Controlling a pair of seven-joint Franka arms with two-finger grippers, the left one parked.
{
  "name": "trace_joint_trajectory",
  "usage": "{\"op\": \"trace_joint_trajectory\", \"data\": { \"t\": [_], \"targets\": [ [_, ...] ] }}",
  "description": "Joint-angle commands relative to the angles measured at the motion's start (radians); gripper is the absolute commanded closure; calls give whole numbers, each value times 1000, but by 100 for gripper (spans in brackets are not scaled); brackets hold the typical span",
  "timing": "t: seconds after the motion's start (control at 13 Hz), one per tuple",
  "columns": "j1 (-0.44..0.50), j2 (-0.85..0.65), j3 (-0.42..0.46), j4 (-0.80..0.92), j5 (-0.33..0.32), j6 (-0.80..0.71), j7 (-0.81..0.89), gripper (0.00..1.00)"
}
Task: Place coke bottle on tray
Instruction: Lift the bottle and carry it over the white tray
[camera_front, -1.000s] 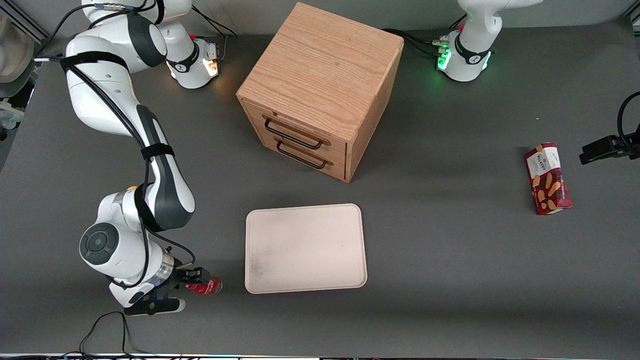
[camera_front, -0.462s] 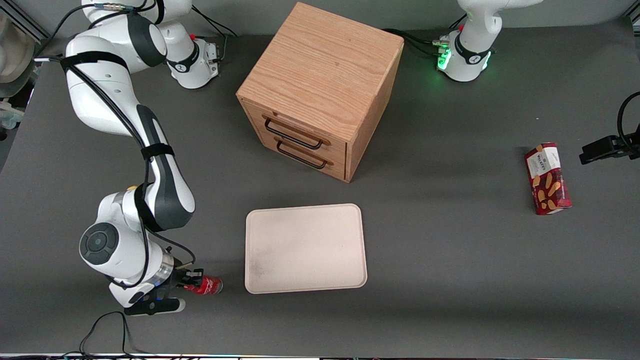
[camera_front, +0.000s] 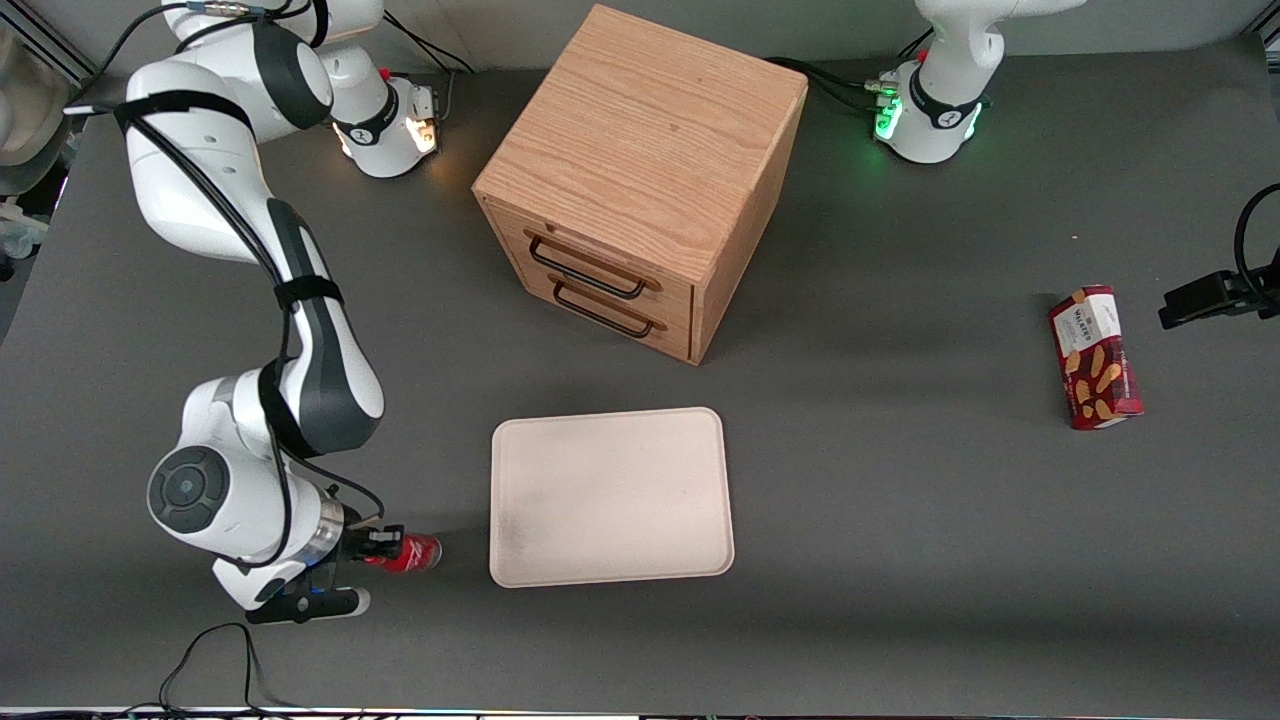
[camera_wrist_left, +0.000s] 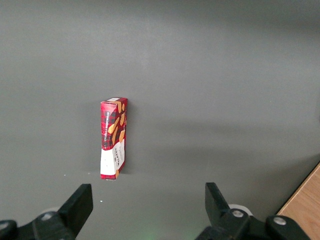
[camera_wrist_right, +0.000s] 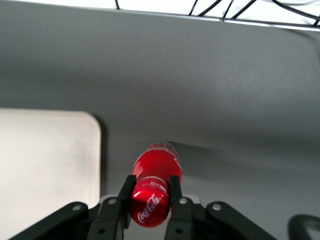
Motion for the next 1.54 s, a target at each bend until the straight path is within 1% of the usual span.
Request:
{"op": "trace_joint_trajectory", "data": {
  "t": [0.0, 0.15, 0.31, 0.46, 0.54, 0.62, 0.69, 0.77, 1.23, 1.46],
  "targets": [
    [10, -126, 22, -4, -17, -164, -22, 100],
    [10, -178, 37, 12, -17, -219, -24, 100],
    [10, -184, 66, 57, -18, -226, -24, 100],
    [14, -175, 153, 65, -21, -203, 10, 100],
    [43, -165, 181, 63, -35, -168, 34, 100],
    [83, -143, 186, 65, -101, -140, 33, 100],
    [94, -123, 200, 63, -144, -117, 32, 100],
    [94, -106, 220, 63, -146, -94, 35, 100],
    [89, 13, 220, 56, -152, 18, 24, 100],
    [85, 58, 215, 52, -167, 69, 24, 100]
  ]
}}
